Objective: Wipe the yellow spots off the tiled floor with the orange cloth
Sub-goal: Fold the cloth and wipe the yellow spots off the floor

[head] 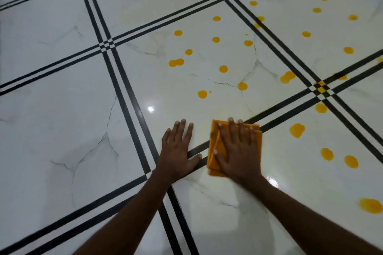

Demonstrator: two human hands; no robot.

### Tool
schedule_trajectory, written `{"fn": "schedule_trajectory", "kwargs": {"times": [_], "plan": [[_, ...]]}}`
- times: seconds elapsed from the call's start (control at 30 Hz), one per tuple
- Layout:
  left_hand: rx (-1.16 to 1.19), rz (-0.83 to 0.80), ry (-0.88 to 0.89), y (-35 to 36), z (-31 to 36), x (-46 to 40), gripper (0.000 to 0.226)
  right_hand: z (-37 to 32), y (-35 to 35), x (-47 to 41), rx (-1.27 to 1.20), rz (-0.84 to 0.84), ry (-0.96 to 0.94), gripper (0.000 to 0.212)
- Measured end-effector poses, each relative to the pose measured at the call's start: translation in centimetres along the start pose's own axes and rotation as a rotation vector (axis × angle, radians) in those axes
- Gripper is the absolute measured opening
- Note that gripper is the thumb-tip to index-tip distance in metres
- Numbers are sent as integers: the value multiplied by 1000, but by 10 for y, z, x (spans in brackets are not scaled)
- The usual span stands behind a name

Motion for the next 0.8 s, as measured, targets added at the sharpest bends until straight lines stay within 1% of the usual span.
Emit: {"fn": "schedule_trajectory", "kwargs": {"times": [0.03,0.07,0.1,0.17,0.2,0.27,0.33,0.37,0.43,0.47,0.53,0.6,0.7,0.8], "plan": [[-7,-9,1,-1,-1,1,94,4,-5,-20,20,-4,-66,83],[-22,-12,-11,-3,-2,0,95,12,-12,-42,18,-25,-73,81],[-43,-12,-31,-6,0,-1,96,29,-19,-59,9,-34,-18,79],[-87,8,-57,-14,9,-11,96,74,-28,-67,-45,9,196,78],[-102,9,-57,-18,14,-15,95,88,-28,-56,-75,30,279,78],[-129,-27,-36,-23,24,-26,95,95,-23,-15,-125,79,396,80],[-171,-119,-33,-29,33,-31,102,70,-9,31,-157,79,449,83],[-209,-187,-29,-31,33,-32,108,50,-1,48,-171,64,423,85],[-258,-318,-8,-33,29,-32,119,16,8,55,-156,0,241,89],[-286,-363,-13,-38,24,-31,123,9,4,45,-149,-33,106,89],[-330,-388,-28,-46,22,-37,130,27,-9,7,-79,-85,-85,86],[-339,-384,-36,-44,35,-42,134,68,-27,-29,13,-230,-139,85],[-361,-427,-95,-49,51,-46,136,108,-59,-51,117,-374,-142,96],[-307,-346,-132,-54,73,-52,131,129,-91,-30,142,-376,-215,108]]}}
Point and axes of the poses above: each hand's wrist, its own x-axis away from the middle knuckle, its own y-axis out of the palm, z = x × y, the point moved 2 cm from there along -x, towards the middle knuckle, and after that the axes turned 13 degrees about -z, right-handed, at the moved point
